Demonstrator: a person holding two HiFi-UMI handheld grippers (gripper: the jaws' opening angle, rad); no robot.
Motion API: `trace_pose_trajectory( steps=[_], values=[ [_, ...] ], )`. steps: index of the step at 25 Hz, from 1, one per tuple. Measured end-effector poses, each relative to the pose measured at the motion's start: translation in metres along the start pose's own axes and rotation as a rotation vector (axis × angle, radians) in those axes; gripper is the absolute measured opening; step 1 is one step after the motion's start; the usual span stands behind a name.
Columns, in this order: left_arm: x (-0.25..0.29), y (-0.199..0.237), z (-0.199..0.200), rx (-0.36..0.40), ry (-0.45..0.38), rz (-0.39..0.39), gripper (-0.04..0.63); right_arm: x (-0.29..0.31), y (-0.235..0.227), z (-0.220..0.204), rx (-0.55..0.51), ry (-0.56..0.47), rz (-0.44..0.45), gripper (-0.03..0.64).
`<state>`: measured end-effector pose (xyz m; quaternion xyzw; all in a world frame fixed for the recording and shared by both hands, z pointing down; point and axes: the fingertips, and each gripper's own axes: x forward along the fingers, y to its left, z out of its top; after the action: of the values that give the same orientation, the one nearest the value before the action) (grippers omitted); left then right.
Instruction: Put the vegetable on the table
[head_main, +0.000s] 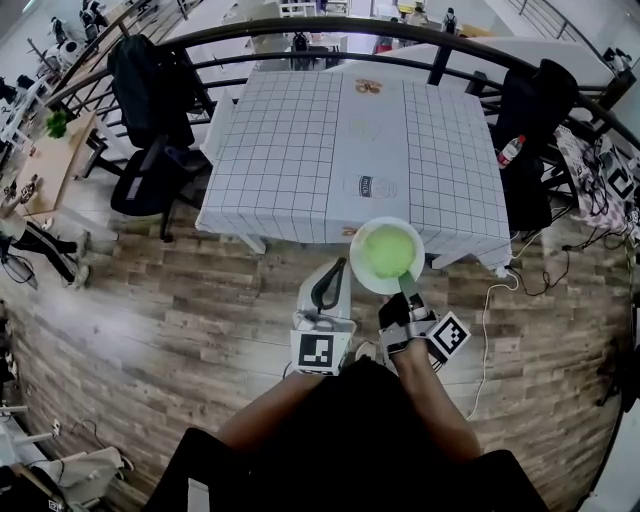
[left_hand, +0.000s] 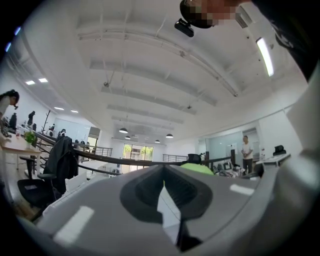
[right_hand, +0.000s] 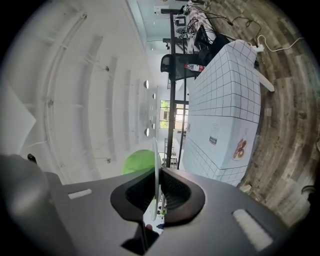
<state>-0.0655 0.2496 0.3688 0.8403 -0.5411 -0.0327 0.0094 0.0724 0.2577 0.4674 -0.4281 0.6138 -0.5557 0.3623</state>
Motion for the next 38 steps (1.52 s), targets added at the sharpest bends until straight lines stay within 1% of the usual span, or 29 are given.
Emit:
trace_pose_trajectory(
  steps=[2,8,13,17,20,24,29,32,35,38],
  values=[
    [0.002,-0.004,0.001,0.014,-0.002,0.012,0.008,0.000,-0.002,0.001,0.003,0.006,-0.001,0.020],
    [0.009,-0.018,-0.003,0.011,0.014,0.037,0.008,0.000,-0.007,0.010,0.020,0.019,0.005,0.020],
    [0.017,-0.029,-0.012,0.026,0.031,0.063,0.008,-0.005,-0.015,0.027,0.017,0.045,0.004,0.020],
    [0.030,-0.032,-0.019,0.046,0.005,0.111,0.008,-0.008,-0.025,0.049,-0.010,0.062,-0.005,0.020],
    [0.036,-0.036,-0.020,0.059,-0.008,0.135,0.008,-0.011,-0.031,0.061,-0.002,0.062,-0.008,0.018],
    [0.038,-0.036,-0.027,0.057,0.009,0.163,0.008,-0.017,-0.038,0.075,0.011,0.056,-0.013,0.020],
    [0.050,-0.030,-0.028,0.060,0.013,0.177,0.008,-0.009,-0.039,0.089,-0.027,0.068,-0.004,0.020],
    [0.060,-0.024,-0.034,0.049,0.025,0.174,0.008,0.001,-0.040,0.094,-0.029,0.063,-0.007,0.020],
    [0.073,-0.020,-0.036,0.052,0.013,0.153,0.008,0.012,-0.045,0.095,-0.027,0.062,-0.024,0.020],
    [0.090,-0.018,-0.039,0.049,0.022,0.119,0.008,0.026,-0.051,0.098,-0.026,0.056,-0.044,0.020]
  ],
)
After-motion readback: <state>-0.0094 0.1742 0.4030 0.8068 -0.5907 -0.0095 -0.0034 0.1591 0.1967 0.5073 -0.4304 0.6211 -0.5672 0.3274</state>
